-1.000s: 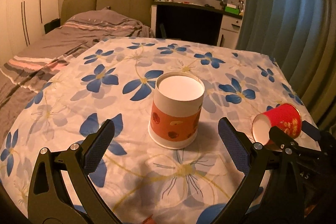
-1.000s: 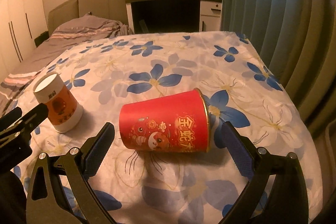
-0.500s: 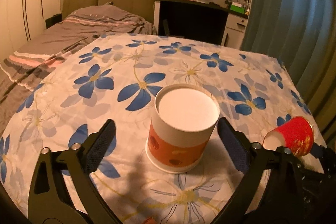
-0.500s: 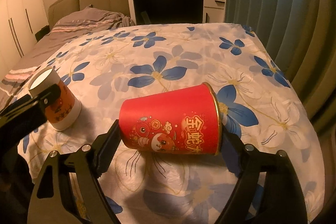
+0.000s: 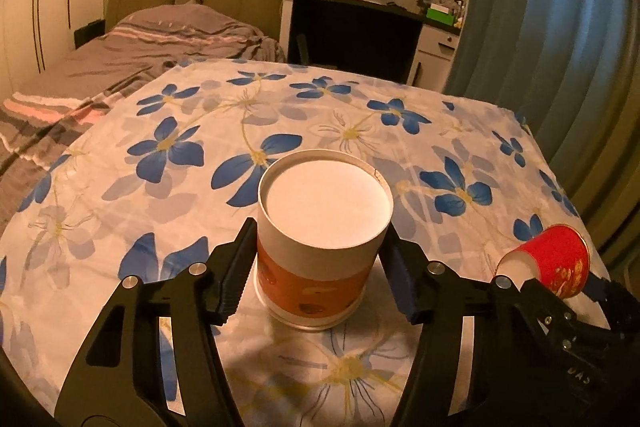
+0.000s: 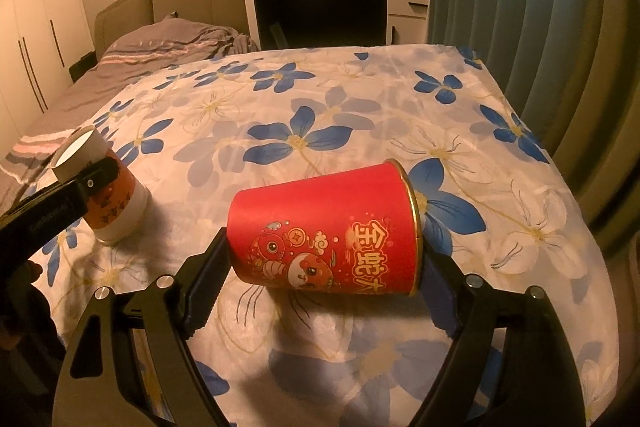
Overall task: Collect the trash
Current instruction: 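Lift the orange-white cup and red cup and carry both over the brown bin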
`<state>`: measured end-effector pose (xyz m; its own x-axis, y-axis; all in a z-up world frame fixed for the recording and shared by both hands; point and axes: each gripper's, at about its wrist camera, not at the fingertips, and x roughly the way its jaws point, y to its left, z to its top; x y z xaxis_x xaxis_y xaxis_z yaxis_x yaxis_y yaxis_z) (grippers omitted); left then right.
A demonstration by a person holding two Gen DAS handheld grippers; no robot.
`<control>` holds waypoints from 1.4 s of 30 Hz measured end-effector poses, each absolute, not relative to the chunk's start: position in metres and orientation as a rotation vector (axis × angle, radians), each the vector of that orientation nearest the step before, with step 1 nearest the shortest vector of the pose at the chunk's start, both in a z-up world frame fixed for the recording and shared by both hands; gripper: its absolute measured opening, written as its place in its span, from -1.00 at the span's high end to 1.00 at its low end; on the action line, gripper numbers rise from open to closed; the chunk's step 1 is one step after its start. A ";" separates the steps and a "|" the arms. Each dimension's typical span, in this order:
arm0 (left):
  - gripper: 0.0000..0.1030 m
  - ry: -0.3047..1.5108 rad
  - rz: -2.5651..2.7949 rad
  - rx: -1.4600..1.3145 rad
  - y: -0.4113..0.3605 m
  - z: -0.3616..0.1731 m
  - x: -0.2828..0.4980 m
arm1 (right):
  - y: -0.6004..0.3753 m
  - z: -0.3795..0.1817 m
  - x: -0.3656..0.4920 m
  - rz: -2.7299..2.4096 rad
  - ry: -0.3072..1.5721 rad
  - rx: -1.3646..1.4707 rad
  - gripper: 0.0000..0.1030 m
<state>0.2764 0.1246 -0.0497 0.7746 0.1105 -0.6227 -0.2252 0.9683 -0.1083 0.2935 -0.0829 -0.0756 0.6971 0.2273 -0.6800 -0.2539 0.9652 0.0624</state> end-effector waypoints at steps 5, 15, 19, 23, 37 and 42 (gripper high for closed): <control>-0.14 0.640 0.180 -0.155 0.117 -0.036 0.256 | -0.094 -0.069 0.279 0.277 0.732 -0.019 -0.59; -0.14 0.598 0.157 -0.148 0.092 -0.017 0.192 | -0.124 -0.049 0.226 0.309 0.676 0.000 -0.58; -0.14 0.578 0.139 -0.160 0.079 -0.013 0.169 | -0.138 -0.042 0.203 0.322 0.660 0.017 -0.59; -0.14 0.562 0.117 -0.151 0.063 -0.013 0.151 | -0.153 -0.038 0.179 0.322 0.641 0.034 -0.58; -0.14 0.553 0.021 -0.107 0.013 -0.014 0.122 | -0.208 -0.035 0.128 0.255 0.596 0.094 -0.58; -0.14 0.551 -0.003 -0.089 -0.001 -0.014 0.120 | -0.220 -0.035 0.121 0.236 0.585 0.101 -0.58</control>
